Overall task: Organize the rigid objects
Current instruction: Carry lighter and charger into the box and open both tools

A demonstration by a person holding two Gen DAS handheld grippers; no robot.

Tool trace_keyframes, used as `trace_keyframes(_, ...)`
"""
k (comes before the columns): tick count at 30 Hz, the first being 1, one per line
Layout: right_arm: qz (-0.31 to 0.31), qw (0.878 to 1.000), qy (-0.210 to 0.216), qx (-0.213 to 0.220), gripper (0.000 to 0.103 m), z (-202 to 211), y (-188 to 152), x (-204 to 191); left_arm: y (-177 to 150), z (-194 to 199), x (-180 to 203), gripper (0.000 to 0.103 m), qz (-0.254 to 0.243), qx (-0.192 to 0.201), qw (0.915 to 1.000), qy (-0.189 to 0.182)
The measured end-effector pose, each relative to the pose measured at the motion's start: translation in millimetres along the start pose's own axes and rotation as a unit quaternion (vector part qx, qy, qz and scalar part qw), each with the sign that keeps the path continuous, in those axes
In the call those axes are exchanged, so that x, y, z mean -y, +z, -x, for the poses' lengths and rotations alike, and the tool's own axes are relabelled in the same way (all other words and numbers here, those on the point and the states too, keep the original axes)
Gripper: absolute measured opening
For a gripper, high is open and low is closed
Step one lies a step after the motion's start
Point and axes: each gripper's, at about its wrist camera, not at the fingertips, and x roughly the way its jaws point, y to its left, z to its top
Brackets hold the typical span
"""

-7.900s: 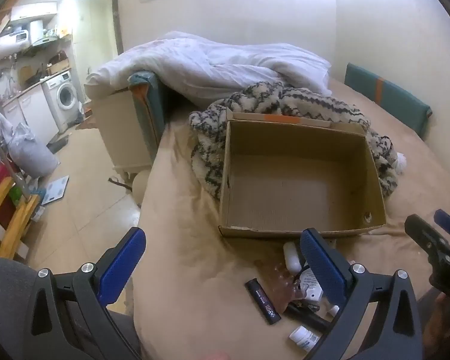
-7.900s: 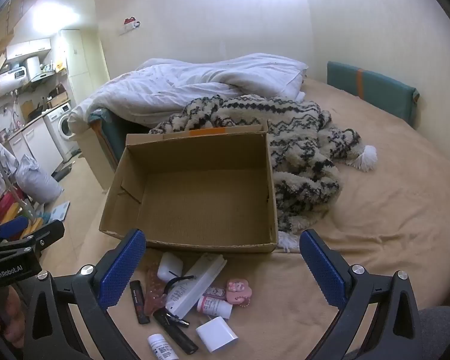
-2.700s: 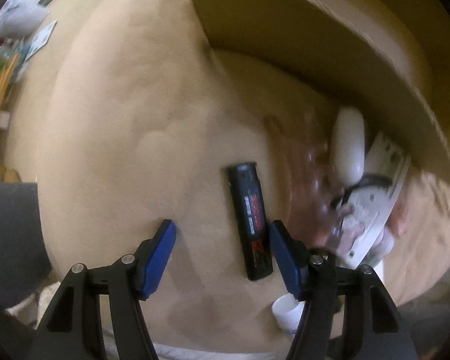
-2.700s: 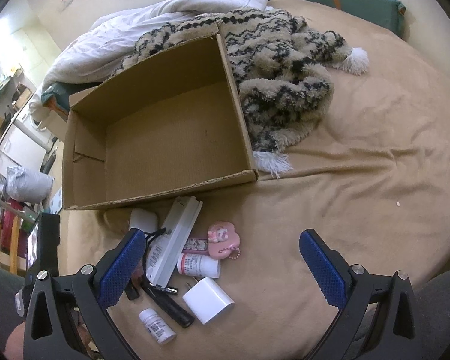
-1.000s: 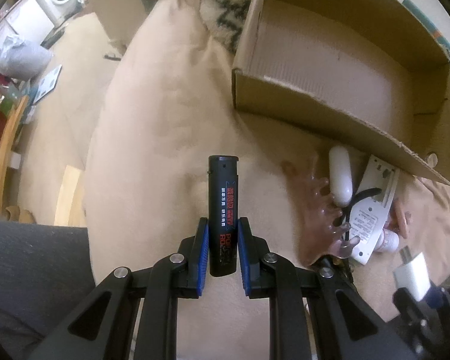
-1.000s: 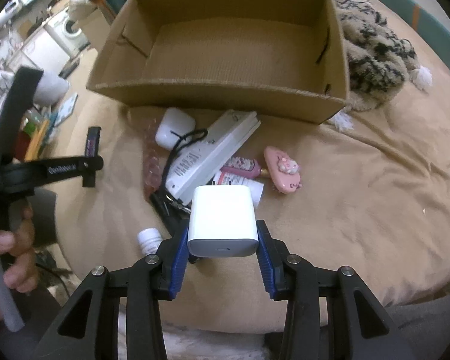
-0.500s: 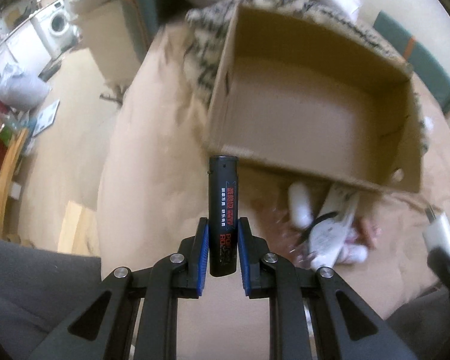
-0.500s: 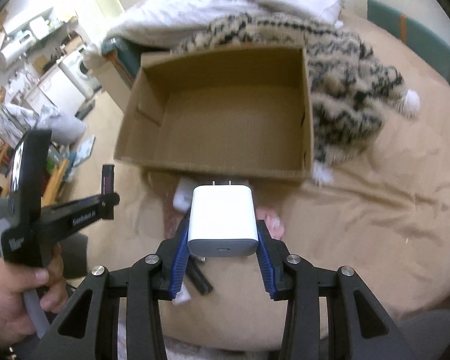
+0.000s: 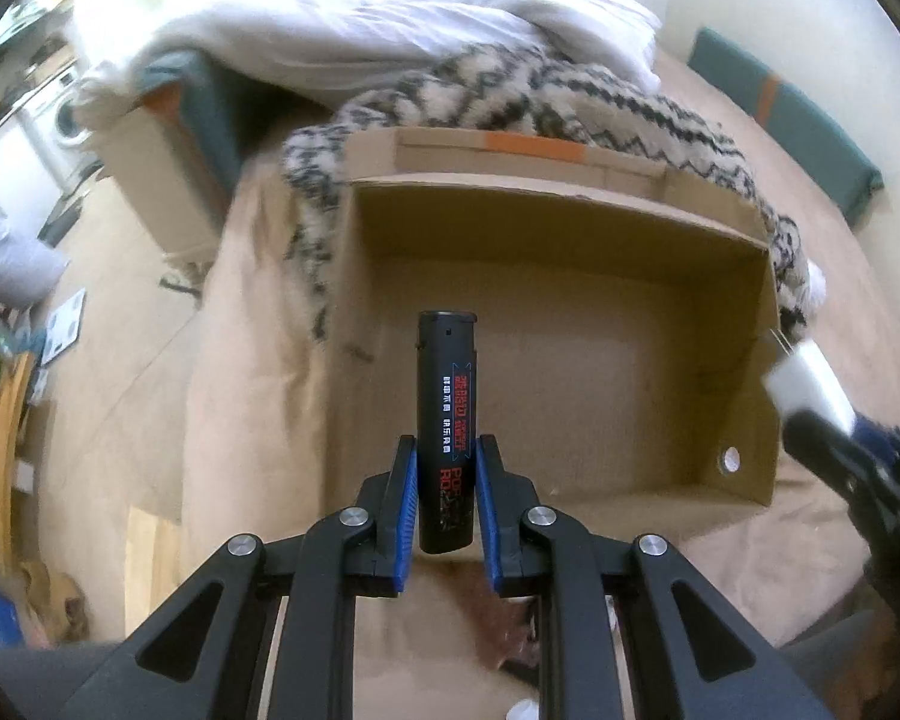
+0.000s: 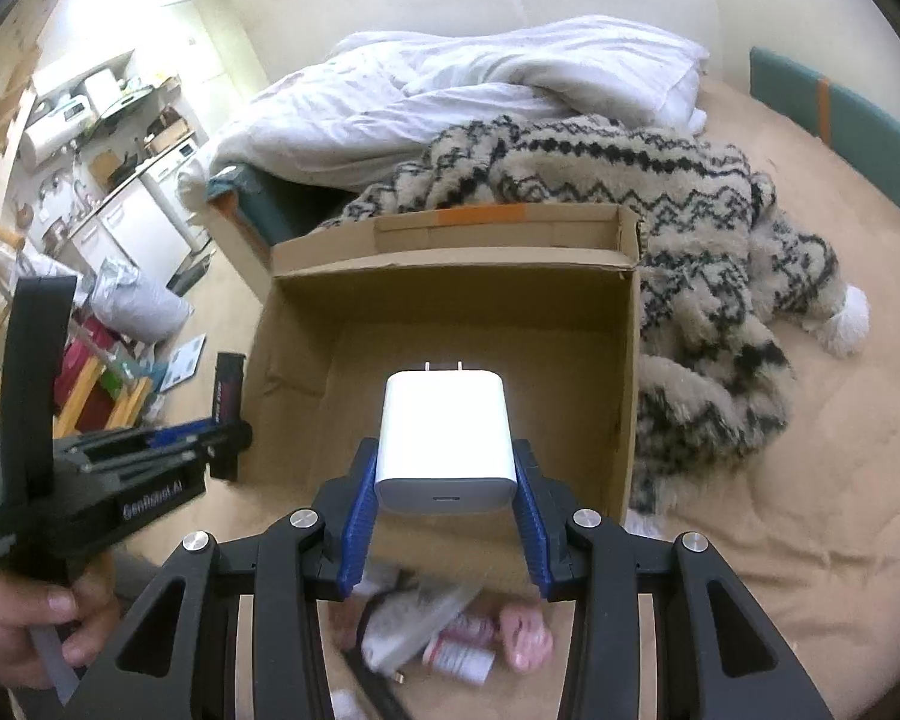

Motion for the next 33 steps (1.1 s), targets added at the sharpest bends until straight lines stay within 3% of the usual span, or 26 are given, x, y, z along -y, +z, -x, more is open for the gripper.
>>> trace_keyframes(6,-0.028,0.999,-0.003,-0.025,0.043,-48.5,4.8,22.5,11.3,-47.7,15.3,0.017,-0.017,-0.015,0.9997,0.003)
trace_keyframes(12,-0.03,0.999,-0.01,-0.038,0.043,-68.7,3.4,24.0,8.8,-78.2,18.8,0.017,-0.02,-0.028,0.9994,-0.008)
trace_keyframes(23,-0.019,0.997,-0.039,-0.058,0.043,-85.4,0.4,23.1,11.8,-90.7,19.9,0.017,-0.031,-0.034,0.9989,0.007)
trace_keyframes(30,-0.031,0.998,-0.025,-0.052,0.044,-83.4,2.2,26.4,13.3,-93.6,15.1,0.016,-0.019,-0.034,0.9992,0.012)
trace_keyframes(33,-0.036,0.998,-0.02,-0.051,0.051,-83.6,3.3,26.7,13.1,-93.2,16.2,0.017,-0.024,-0.03,0.9991,0.016)
